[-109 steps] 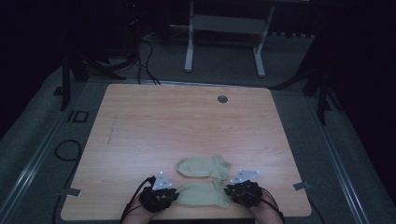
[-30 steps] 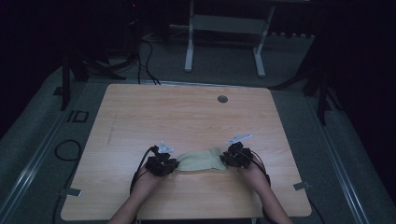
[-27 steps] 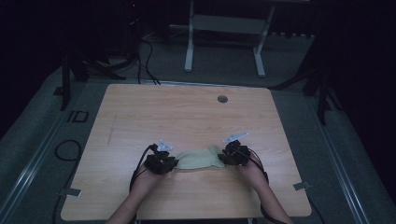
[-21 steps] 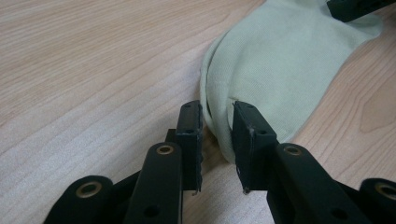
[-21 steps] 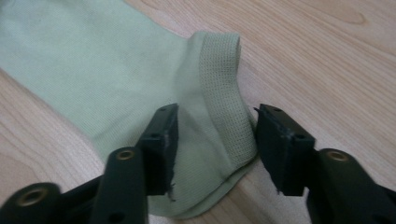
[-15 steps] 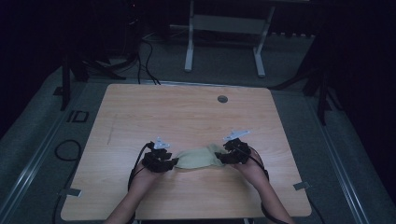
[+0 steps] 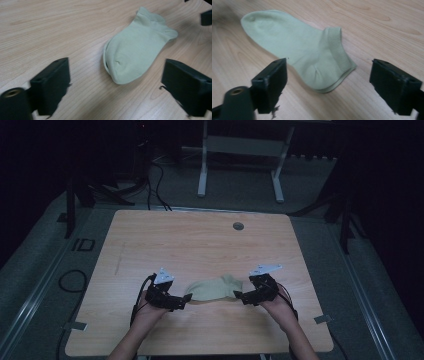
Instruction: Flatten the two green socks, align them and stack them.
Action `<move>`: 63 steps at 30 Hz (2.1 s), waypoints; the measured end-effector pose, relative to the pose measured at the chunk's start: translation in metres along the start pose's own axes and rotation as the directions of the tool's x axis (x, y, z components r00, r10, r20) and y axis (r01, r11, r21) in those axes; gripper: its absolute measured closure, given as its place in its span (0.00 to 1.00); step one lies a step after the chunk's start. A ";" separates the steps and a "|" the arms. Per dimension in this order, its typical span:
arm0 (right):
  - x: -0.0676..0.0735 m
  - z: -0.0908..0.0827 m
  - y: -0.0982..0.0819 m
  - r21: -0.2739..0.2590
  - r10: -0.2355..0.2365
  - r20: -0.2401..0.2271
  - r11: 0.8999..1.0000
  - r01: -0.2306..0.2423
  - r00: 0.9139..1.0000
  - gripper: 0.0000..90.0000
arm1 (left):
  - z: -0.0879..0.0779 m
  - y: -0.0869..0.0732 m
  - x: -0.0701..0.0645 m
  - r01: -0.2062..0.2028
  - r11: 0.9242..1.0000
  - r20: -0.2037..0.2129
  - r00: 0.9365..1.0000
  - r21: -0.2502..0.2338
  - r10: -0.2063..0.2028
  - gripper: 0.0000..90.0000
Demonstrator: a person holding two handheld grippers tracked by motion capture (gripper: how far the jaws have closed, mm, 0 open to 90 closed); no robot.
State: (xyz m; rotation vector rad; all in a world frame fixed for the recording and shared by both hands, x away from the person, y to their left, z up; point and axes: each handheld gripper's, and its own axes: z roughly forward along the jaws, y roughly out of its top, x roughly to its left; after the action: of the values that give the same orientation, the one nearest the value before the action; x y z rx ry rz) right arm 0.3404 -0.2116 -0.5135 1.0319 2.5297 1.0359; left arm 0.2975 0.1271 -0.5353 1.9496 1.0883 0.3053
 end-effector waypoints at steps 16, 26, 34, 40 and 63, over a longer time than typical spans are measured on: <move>-0.008 -0.004 -0.025 -0.066 0.041 0.015 0.997 -0.040 0.999 0.15 | -0.011 -0.018 -0.001 -0.033 0.998 -0.046 0.998 -0.053 0.031 0.08; -0.014 -0.018 -0.035 -0.088 0.045 0.048 0.995 -0.041 0.998 0.15 | -0.027 -0.029 0.006 -0.006 0.998 -0.051 0.999 -0.063 0.003 0.08; -0.023 -0.031 -0.051 -0.087 0.069 0.072 0.994 -0.062 0.995 0.15 | -0.039 -0.039 0.010 -0.004 0.998 -0.069 0.998 -0.059 0.000 0.08; -0.029 -0.043 -0.058 -0.102 0.090 0.083 0.991 -0.082 0.992 0.15 | -0.050 -0.047 0.016 0.015 0.997 -0.084 0.996 -0.070 -0.021 0.08; -0.044 -0.087 -0.104 -0.165 0.163 0.148 0.977 -0.139 0.975 0.15 | -0.099 -0.087 0.049 0.069 0.997 -0.235 0.969 -0.040 -0.076 0.03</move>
State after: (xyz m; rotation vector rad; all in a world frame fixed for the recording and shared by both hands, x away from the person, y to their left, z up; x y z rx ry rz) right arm 0.2799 -0.3402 -0.5236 1.2257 2.2347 1.1187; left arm 0.2204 0.2428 -0.5524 1.8745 1.2963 0.5216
